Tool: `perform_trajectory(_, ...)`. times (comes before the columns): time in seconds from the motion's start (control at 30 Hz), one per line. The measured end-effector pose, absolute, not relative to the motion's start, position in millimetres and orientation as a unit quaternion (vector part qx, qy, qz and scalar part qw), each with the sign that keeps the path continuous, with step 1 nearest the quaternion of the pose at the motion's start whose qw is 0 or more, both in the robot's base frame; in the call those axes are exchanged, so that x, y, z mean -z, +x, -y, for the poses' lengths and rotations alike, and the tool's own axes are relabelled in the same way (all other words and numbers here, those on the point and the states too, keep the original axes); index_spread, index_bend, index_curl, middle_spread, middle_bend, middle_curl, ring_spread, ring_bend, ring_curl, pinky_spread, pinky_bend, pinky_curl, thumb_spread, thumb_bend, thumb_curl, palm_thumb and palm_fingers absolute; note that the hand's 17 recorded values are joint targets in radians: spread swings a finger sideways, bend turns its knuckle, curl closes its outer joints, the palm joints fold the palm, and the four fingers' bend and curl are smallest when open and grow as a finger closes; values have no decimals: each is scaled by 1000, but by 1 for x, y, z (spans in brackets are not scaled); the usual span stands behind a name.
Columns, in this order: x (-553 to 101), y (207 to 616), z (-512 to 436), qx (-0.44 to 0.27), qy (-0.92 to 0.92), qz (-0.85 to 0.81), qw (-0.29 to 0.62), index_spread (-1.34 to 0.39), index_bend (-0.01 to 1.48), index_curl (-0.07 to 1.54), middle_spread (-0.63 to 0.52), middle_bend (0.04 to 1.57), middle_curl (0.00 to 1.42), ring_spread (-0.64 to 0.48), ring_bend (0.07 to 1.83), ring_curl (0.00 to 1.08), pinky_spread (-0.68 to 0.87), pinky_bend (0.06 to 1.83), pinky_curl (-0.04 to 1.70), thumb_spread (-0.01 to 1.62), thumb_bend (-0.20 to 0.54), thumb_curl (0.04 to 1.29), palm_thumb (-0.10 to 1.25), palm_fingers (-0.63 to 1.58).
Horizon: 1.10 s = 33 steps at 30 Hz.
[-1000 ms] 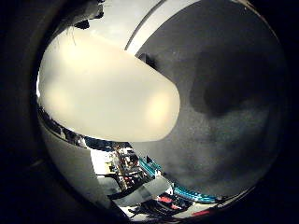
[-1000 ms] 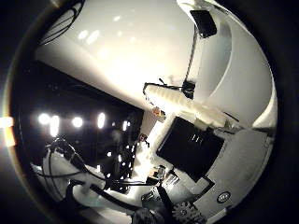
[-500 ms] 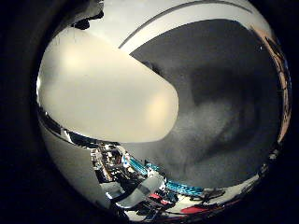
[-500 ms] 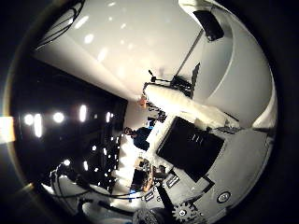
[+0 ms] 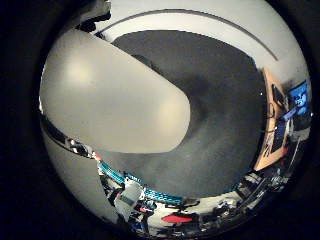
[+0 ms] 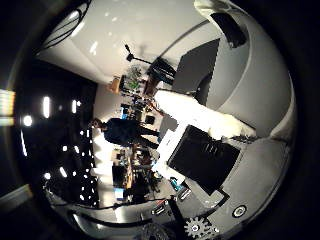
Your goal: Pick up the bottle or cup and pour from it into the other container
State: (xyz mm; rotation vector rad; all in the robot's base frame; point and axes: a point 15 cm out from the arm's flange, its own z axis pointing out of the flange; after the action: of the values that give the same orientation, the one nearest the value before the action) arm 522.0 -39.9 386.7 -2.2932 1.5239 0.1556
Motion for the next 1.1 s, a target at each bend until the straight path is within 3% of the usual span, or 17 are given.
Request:
perform_trajectory(0.83, -388, 556, -62, 190, -906, -340, -165, -492, 293, 1029, -205, 1006, 710, -227, 1174, 564, -444, 1057, 599, 990, -27, 405, 734, 1135)
perform_trajectory(1.1, -379, 566, -81, 234, -895, -293, -241, -511, 293, 1024, -204, 1007, 712, -228, 1176, 560, -447, 1059, 602, 991, -26, 398, 718, 1135)
